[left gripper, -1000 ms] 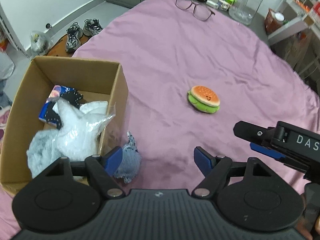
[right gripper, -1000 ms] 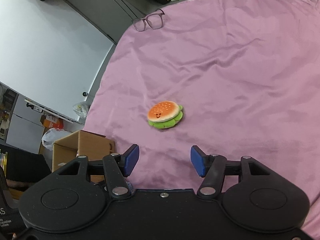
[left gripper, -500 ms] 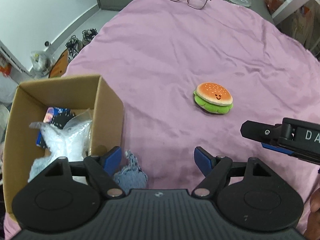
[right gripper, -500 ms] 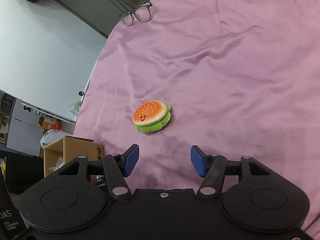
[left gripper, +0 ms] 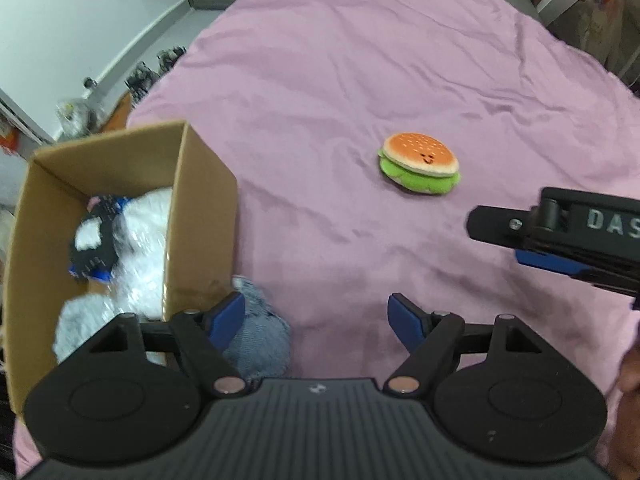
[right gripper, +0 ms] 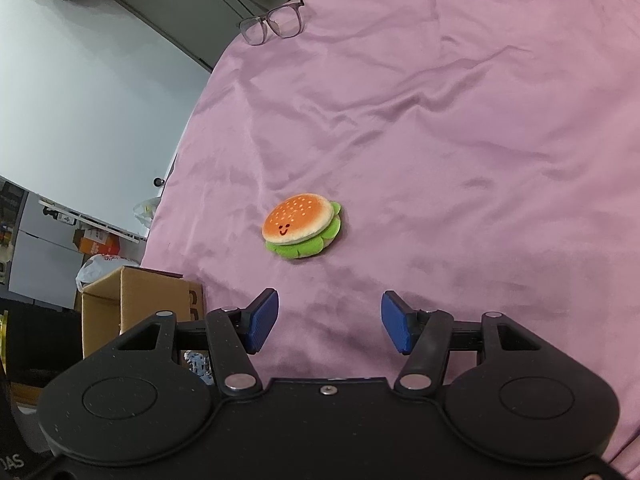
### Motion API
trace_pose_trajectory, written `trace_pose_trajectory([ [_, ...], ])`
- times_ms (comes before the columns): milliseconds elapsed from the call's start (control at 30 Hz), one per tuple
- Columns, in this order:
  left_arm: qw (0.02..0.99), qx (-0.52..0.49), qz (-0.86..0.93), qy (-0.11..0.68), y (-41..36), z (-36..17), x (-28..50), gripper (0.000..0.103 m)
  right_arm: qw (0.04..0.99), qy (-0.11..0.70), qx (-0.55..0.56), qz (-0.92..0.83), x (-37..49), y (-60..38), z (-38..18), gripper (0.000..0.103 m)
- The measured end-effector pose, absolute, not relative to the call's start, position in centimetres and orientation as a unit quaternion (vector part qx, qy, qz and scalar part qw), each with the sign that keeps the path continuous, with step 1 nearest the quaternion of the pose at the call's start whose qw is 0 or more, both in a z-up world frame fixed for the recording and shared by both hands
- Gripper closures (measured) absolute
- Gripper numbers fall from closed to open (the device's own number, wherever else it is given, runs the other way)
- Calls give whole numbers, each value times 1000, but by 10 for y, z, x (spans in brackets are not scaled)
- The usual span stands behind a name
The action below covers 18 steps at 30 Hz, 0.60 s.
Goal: Organize soft objects
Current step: 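Close the left gripper on the denim plush while the right gripper grasps the burger plush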
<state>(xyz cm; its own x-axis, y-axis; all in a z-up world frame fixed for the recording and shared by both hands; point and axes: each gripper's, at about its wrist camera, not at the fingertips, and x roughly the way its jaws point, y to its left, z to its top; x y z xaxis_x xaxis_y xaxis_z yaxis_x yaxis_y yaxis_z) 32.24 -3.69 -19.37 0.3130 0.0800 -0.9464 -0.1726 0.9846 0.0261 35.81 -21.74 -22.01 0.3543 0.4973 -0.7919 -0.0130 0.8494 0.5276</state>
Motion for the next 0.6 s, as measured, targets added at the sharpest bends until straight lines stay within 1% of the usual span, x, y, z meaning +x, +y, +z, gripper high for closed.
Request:
trace_pose_trajectory([
  [100, 806, -82, 63, 583, -30, -191, 316, 31, 794, 542, 221, 162, 357, -215, -217, 46],
  [200, 801, -133, 50, 581, -21, -187, 312, 32, 797, 538, 219, 165, 355, -213, -213, 46],
  [433, 800, -175, 49, 572, -18, -184, 302, 33, 797, 536, 222, 167, 351, -212, -209, 46],
  [600, 805, -204, 112, 545, -16, -179, 283, 33, 796, 533, 228, 172, 351, -212, -204, 46],
])
